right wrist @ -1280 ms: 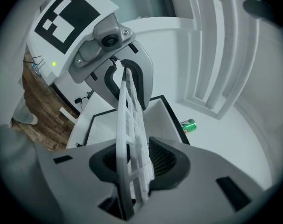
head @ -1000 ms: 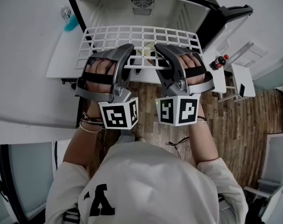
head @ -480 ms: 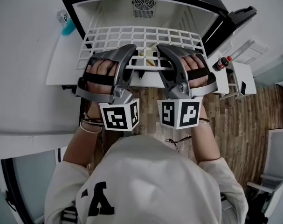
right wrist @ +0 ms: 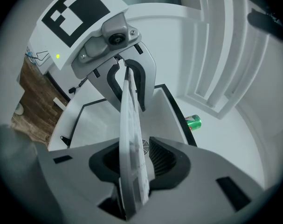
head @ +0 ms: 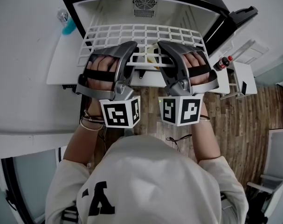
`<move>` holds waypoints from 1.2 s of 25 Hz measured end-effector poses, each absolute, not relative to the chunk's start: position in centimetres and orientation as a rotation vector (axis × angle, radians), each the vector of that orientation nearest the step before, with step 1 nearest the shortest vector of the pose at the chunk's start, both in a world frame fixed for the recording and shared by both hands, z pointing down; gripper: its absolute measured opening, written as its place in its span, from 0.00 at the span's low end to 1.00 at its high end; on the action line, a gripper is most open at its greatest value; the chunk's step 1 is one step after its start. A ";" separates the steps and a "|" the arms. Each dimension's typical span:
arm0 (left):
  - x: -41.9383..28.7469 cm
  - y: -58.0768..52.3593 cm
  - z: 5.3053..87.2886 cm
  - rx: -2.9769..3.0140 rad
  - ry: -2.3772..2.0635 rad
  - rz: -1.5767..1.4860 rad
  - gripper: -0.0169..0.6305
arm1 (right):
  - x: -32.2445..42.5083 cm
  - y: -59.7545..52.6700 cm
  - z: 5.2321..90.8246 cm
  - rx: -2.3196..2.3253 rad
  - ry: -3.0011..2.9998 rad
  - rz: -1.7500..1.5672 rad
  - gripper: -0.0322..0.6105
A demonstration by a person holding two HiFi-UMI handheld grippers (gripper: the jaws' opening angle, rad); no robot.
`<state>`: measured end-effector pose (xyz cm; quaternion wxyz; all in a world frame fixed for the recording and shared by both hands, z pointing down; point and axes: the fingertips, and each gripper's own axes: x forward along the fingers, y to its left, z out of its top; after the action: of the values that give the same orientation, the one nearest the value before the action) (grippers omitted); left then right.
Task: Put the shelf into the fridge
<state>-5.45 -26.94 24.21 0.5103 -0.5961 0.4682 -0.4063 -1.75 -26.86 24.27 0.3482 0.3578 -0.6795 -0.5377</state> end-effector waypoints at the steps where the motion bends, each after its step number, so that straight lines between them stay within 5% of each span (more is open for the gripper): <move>1: -5.5 -27.0 24.2 -1.435 1.127 -0.980 0.17 | -1.8 -27.0 24.3 0.930 -1.761 -1.396 0.26; 30: -5.6 -28.8 25.2 -1.523 1.075 -0.994 0.16 | -2.0 -28.8 25.6 0.894 -1.774 -1.289 0.20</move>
<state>-5.59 -28.75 25.19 0.4922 -0.6276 0.4430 -0.4094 -2.02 -28.78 25.61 0.3770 0.3497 -0.6939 -0.5040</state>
